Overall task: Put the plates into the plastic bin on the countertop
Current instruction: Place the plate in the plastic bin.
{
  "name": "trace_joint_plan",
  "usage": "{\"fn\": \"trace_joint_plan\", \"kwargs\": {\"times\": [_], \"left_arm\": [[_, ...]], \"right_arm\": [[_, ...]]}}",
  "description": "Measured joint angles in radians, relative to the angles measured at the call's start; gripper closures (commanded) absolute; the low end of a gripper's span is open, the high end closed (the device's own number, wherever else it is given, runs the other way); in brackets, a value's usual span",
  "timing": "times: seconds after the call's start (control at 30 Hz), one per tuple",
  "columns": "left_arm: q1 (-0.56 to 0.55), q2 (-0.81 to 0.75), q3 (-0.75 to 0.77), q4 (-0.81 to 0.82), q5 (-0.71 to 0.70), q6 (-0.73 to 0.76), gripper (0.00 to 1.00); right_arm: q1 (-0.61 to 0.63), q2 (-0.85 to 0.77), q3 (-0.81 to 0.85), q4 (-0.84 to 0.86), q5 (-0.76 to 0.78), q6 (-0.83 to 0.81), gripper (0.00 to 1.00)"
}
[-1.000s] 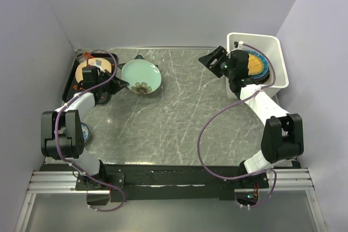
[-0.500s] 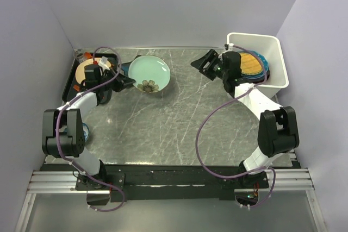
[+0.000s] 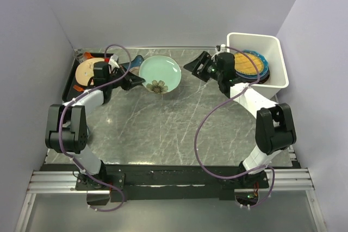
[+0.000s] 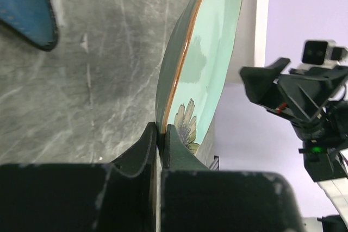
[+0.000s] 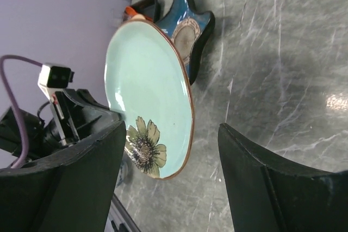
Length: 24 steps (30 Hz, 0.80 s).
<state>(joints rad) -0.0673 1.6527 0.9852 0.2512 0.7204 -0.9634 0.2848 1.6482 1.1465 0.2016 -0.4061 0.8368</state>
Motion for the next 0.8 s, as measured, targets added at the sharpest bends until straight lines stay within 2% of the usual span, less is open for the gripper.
{"fn": "trace_joint_plan", "kwargs": {"times": [0.43,0.8], "left_arm": [[-0.053,0.005,0.025,0.046,0.029,-0.013,0.99],[-0.093,0.043,0.031,0.097,0.043,-0.052,0.99]], "right_arm": [[0.012,0.042,0.0,0.025,-0.038,0.007,0.29],[0.012,0.051,0.0,0.052,-0.074,0.011,0.51]]}}
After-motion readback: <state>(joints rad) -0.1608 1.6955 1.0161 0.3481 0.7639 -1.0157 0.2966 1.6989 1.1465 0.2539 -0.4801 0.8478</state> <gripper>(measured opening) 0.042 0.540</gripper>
